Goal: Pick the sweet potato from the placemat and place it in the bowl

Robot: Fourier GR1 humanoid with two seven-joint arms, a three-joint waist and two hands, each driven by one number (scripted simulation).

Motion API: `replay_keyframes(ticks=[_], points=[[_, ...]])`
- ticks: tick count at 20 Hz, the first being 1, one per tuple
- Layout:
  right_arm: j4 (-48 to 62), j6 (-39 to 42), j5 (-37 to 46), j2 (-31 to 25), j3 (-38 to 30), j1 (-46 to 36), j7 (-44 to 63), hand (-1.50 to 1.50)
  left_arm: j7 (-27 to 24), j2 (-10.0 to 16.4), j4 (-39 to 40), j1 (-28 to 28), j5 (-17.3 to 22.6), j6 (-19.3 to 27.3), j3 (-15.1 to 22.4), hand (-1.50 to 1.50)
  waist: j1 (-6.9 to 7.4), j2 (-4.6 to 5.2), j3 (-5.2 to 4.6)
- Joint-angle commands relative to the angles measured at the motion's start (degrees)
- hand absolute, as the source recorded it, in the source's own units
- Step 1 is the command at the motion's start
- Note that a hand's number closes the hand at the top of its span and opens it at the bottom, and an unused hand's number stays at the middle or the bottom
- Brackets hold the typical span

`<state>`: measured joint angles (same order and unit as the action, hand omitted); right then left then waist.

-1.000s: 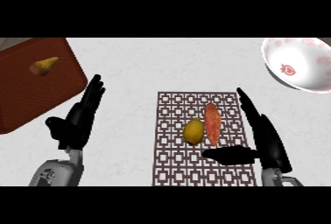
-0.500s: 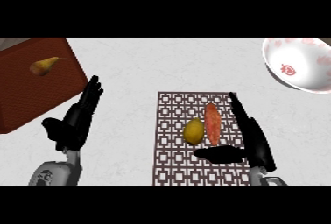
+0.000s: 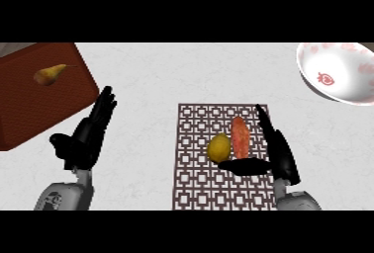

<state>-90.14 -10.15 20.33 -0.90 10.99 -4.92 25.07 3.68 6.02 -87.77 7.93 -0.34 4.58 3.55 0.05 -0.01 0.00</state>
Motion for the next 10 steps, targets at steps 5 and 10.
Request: replay_keyframes(ticks=[5, 10], points=[[9.2, 0.0, 5.0, -1.9, -1.1, -2.4, -0.5, -1.5, 0.6, -0.9, -3.7, -3.0, -1.5, 0.0, 1.0, 0.0, 0.15, 0.01, 0.01], [14.6, -0.2, 3.9, -0.2, -1.8, -2.0, -6.3, -1.5, 4.0, -2.8, -5.1, -2.6, -2.8, 0.9, 1.8, 0.0, 0.09, 0.0, 0.02]])
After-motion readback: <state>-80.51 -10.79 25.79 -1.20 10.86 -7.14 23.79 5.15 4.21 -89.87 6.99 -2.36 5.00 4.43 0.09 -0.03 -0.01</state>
